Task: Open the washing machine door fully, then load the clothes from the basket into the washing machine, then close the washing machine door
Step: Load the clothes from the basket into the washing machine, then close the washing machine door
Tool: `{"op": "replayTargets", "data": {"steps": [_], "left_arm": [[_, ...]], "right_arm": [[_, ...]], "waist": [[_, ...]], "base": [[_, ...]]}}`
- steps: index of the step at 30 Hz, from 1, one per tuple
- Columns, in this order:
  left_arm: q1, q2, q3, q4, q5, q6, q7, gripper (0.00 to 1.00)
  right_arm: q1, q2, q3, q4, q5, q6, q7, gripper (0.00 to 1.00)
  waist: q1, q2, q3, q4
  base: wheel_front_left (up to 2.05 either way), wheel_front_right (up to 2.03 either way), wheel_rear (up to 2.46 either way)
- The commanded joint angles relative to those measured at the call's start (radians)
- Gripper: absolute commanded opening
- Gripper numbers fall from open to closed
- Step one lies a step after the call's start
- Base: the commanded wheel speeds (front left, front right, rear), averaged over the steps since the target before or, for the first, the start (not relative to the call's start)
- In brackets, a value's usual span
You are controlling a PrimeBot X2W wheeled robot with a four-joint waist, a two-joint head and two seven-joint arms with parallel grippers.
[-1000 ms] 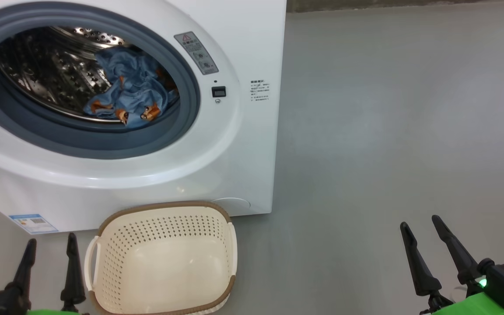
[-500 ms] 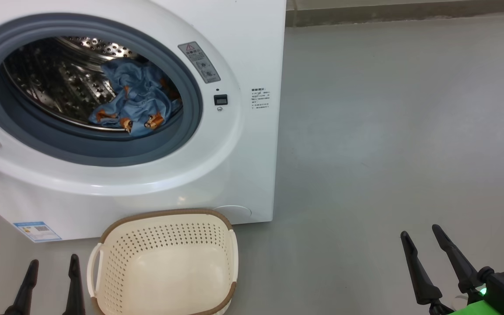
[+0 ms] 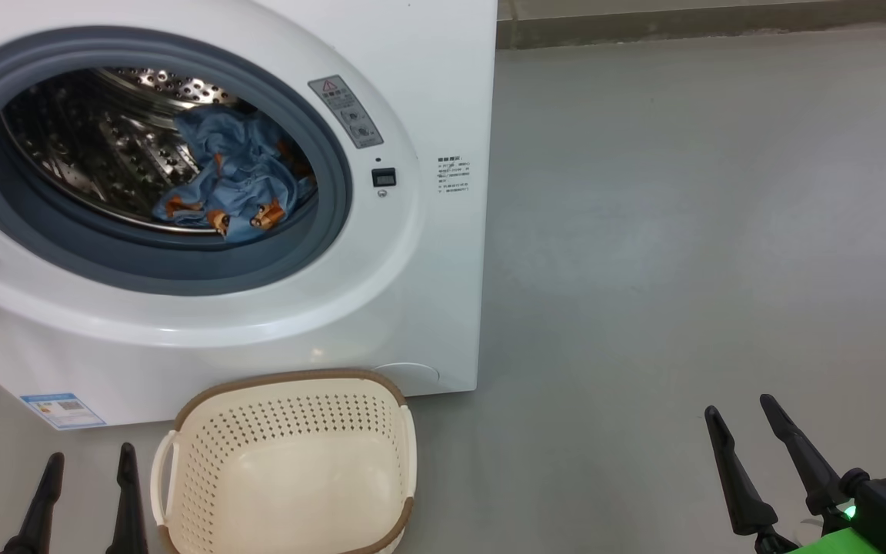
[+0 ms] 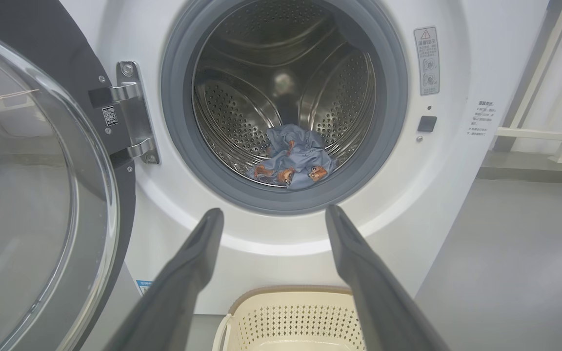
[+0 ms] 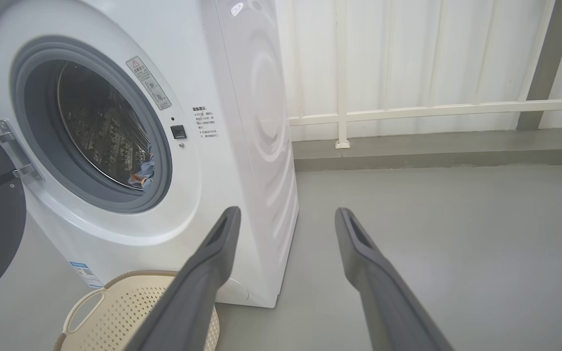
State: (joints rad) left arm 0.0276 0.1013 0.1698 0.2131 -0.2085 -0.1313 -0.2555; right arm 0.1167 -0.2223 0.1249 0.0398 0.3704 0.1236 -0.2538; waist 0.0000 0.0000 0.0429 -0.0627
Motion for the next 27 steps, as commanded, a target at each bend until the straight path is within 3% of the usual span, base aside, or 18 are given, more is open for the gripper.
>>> {"op": "replayTargets", "data": {"steps": [1,16,27], "left_arm": [[-0.008,0.014,0.033,-0.029,0.007,0.001,-0.006,1.00],[-0.010,0.019,0.029,-0.020,0.006,0.001,-0.006,1.00],[-0.011,0.018,0.030,-0.024,0.007,0.001,-0.006,1.00]], "right_arm": [[-0.004,-0.023,0.016,-0.026,0.005,0.007,-0.008,1.00],[-0.008,-0.021,0.017,-0.027,0.003,0.007,-0.008,1.00],[-0.006,-0.020,0.014,-0.032,0.002,0.007,-0.008,1.00]], "waist": [[0.0000,0.0000,0.001,0.001],[0.0000,0.0000,0.004,0.000],[0.0000,0.0000,0.009,0.001]], "base": [[0.00,0.00,0.00],[-0.04,0.04,0.00],[-1.10,1.10,0.00]]}}
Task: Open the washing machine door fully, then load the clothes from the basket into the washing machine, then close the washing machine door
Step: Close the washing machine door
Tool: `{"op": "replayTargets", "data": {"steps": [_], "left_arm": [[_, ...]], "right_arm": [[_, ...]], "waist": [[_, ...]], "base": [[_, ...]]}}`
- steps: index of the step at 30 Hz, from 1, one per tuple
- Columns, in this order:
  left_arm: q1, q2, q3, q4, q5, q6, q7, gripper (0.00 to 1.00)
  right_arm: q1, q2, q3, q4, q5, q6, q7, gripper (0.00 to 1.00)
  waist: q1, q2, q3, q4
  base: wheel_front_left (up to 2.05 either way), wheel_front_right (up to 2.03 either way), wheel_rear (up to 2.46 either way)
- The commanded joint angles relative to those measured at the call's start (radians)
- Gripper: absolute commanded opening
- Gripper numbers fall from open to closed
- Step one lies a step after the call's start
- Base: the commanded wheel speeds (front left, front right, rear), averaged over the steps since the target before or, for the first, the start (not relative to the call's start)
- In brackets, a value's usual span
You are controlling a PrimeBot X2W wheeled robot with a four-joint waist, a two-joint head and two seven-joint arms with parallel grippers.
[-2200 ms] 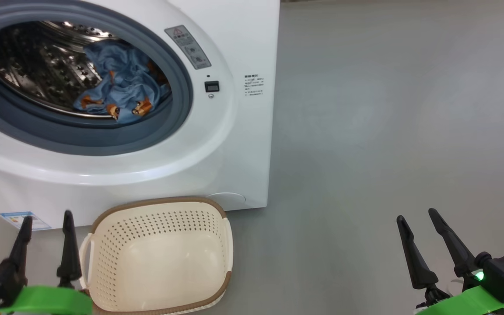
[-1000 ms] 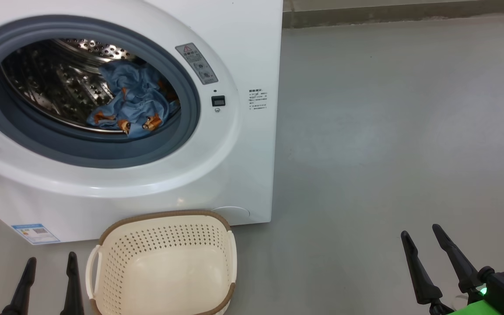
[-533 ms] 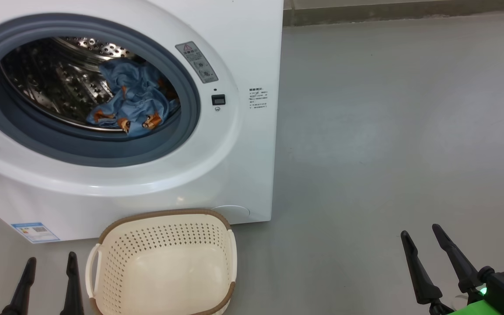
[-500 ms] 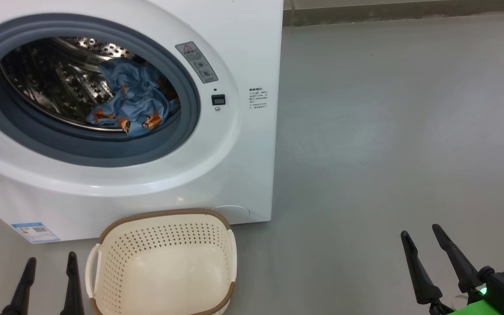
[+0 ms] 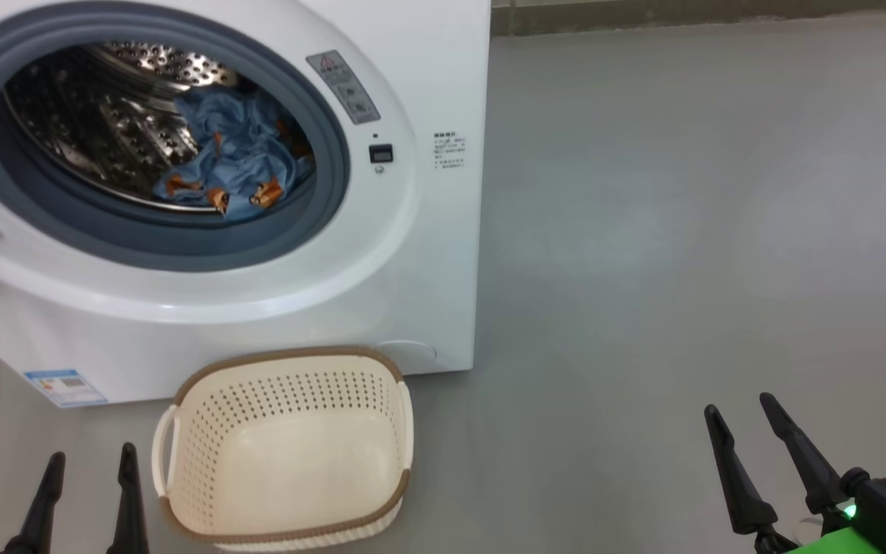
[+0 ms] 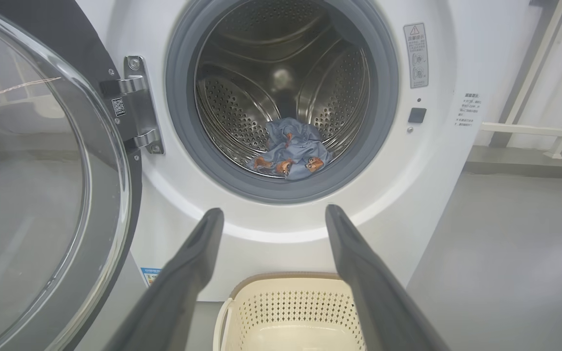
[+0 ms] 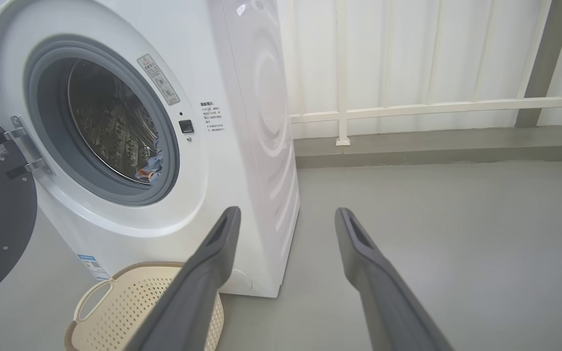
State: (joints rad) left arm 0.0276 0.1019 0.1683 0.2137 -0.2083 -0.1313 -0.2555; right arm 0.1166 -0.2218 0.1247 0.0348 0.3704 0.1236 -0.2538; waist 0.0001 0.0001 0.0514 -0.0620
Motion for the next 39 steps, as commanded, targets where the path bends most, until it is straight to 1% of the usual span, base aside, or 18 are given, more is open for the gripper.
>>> {"op": "replayTargets", "data": {"steps": [1,8,19,29,39], "left_arm": [[-0.012,0.018,0.031,-0.027,0.005,0.001,-0.006,1.00],[-0.010,0.026,0.024,-0.038,-0.004,0.001,-0.006,1.00],[-0.012,0.022,0.023,-0.041,-0.006,0.001,-0.006,1.00],[-0.015,0.001,0.031,-0.049,-0.010,0.001,-0.006,1.00],[-0.004,-0.025,0.033,-0.060,-0.012,0.001,-0.006,1.00]], "right_arm": [[-0.007,-0.021,0.015,-0.028,0.002,0.007,-0.008,1.00],[-0.007,-0.021,0.013,-0.029,0.003,0.007,-0.008,1.00],[-0.009,-0.019,0.012,-0.028,0.002,0.007,-0.008,1.00],[-0.017,-0.028,0.027,-0.030,0.001,0.007,-0.008,1.00],[-0.029,-0.041,0.059,-0.025,0.006,0.007,-0.008,1.00]], "waist": [[-0.0001,-0.0001,0.001,0.000],[-0.0001,-0.0001,0.004,0.003],[-0.0001,-0.0001,0.008,0.024],[-0.0001,-0.0001,0.008,0.092],[-0.0001,-0.0001,0.004,0.202]], "base": [[-1.45,1.45,0.00],[-0.92,0.92,0.00],[-0.07,0.07,0.00],[0.00,0.00,0.00],[0.00,0.00,0.00]]}}
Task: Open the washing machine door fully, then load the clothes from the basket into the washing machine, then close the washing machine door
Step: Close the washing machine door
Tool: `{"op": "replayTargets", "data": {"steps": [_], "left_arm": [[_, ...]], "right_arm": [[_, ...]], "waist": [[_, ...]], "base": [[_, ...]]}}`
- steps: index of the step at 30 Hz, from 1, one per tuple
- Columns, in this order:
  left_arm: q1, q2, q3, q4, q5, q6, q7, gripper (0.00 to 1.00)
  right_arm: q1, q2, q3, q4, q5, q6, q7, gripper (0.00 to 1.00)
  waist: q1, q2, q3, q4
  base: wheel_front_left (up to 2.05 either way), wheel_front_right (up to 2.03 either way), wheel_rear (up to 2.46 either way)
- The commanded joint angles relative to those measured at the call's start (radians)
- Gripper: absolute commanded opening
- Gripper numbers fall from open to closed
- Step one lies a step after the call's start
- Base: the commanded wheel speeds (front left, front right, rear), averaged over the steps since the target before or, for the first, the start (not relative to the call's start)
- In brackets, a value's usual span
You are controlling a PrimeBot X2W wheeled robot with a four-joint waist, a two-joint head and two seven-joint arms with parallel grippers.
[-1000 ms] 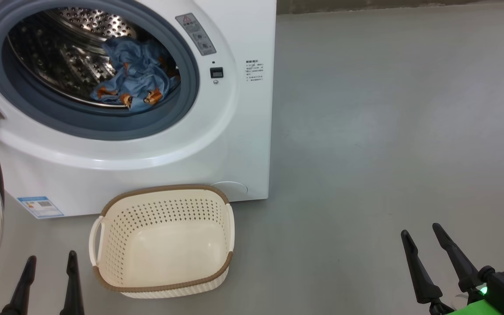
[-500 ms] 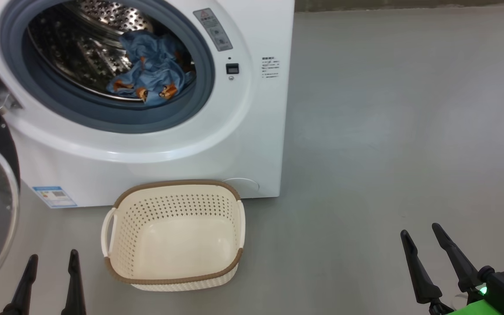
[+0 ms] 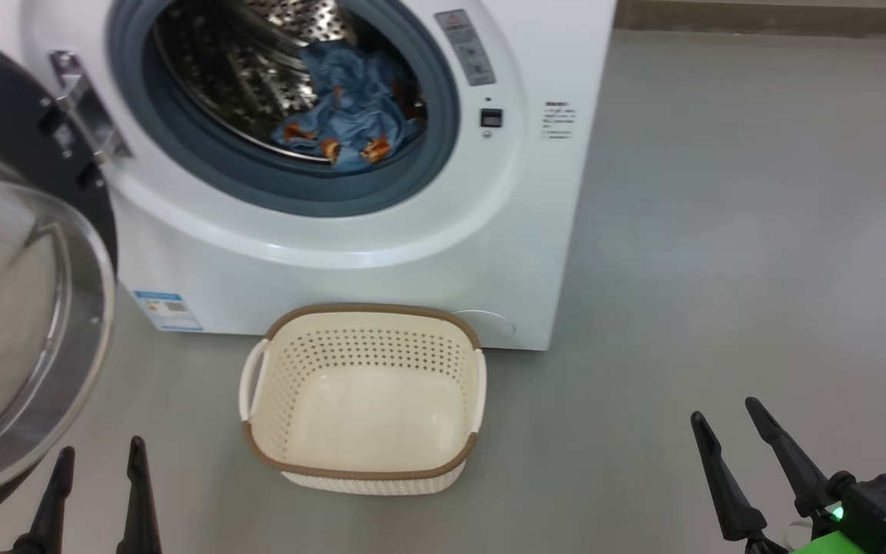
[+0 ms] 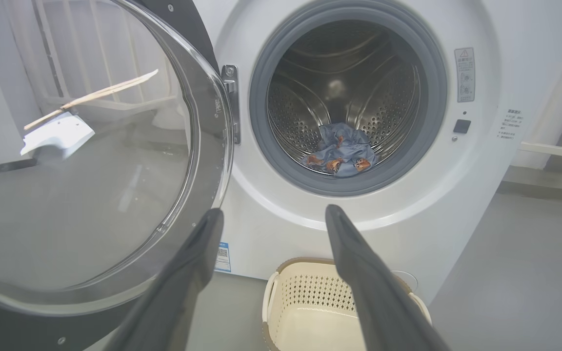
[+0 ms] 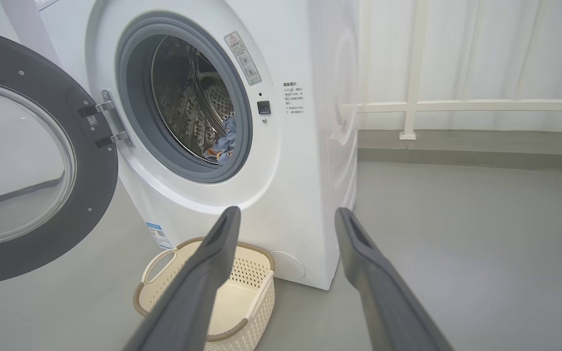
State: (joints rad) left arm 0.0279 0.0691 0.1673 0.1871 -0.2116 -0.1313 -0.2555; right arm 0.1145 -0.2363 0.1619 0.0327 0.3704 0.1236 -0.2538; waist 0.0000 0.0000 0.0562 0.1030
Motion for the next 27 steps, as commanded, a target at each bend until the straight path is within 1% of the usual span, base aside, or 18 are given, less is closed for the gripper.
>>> {"op": "replayTargets", "data": {"steps": [1,2,13,27], "left_arm": [[-0.004,0.006,0.035,-0.034,-0.010,0.001,-0.006,1.00],[-0.004,0.006,0.035,-0.034,-0.010,0.001,-0.006,1.00],[0.001,-0.009,0.039,-0.041,-0.009,0.001,-0.006,1.00],[0.000,-0.018,0.048,-0.046,-0.030,0.001,-0.006,1.00]], "right_arm": [[-0.029,-0.027,0.024,-0.022,0.006,0.007,-0.008,1.00],[-0.029,-0.027,0.024,-0.022,0.006,0.007,-0.008,1.00],[-0.054,-0.043,0.068,-0.012,0.012,0.007,-0.008,1.00],[-0.083,-0.065,0.100,-0.002,0.018,0.007,-0.008,1.00]], "waist": [[0.0000,0.0000,0.000,0.050],[0.0000,0.0000,0.000,0.050],[0.0000,0.0000,0.007,0.178],[0.0000,0.0000,0.019,0.317]], "base": [[0.00,0.00,0.00],[0.00,0.00,0.00],[0.00,0.00,0.00],[0.00,0.00,0.00]]}}
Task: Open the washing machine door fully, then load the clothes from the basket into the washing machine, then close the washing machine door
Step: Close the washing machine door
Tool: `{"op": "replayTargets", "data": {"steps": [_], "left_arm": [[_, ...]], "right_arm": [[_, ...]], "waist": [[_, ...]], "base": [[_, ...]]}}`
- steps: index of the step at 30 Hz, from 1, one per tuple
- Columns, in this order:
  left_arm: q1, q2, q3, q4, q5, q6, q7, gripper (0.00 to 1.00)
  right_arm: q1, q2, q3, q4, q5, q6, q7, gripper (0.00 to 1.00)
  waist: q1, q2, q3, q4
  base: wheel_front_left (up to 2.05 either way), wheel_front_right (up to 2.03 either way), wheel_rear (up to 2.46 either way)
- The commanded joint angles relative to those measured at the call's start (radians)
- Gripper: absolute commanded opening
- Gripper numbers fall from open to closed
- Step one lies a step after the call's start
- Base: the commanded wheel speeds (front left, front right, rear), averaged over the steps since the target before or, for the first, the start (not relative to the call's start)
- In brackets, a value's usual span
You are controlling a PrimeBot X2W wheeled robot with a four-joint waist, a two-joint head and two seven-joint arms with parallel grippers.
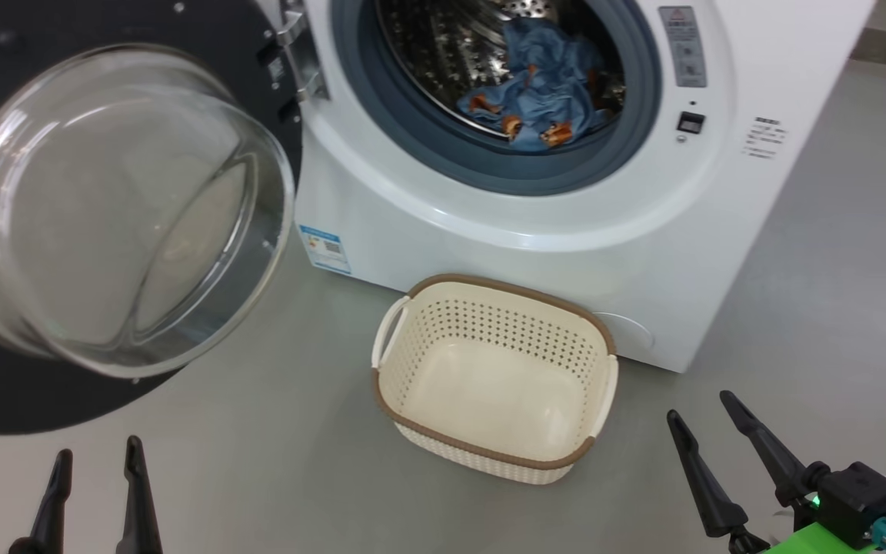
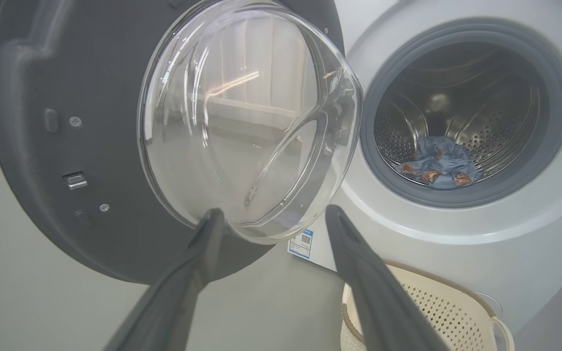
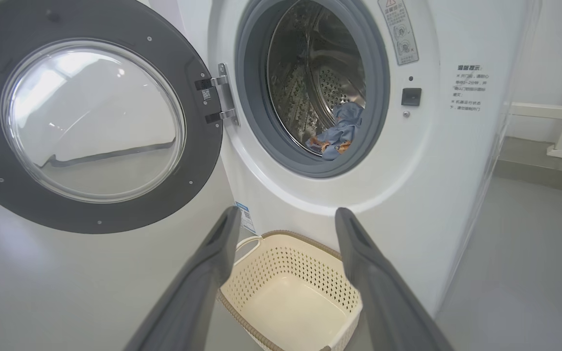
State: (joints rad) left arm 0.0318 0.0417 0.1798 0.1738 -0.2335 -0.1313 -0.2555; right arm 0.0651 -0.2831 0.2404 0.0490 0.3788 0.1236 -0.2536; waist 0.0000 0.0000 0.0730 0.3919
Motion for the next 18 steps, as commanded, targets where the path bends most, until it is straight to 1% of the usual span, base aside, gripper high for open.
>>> {"op": "replayTargets", "data": {"steps": [1,9,18], "left_arm": [[-0.004,0.009,0.035,-0.032,-0.013,0.001,-0.006,1.00],[0.000,0.009,0.030,-0.033,-0.032,0.002,-0.006,1.00],[0.006,0.009,0.035,-0.037,-0.035,0.007,-0.006,1.00]], "right_arm": [[-0.034,-0.019,0.024,-0.018,0.010,0.007,-0.008,1.00],[-0.037,-0.018,0.031,-0.012,0.012,0.007,-0.008,1.00],[-0.040,-0.015,0.039,-0.007,0.014,0.007,-0.008,1.00]], "waist": [[0.0000,0.0000,0.002,0.036],[0.0000,0.0000,-0.002,0.090],[0.0000,0.0000,-0.007,0.125]], "base": [[0.00,0.00,0.00],[0.00,0.00,0.00],[0.00,0.00,0.00]]}}
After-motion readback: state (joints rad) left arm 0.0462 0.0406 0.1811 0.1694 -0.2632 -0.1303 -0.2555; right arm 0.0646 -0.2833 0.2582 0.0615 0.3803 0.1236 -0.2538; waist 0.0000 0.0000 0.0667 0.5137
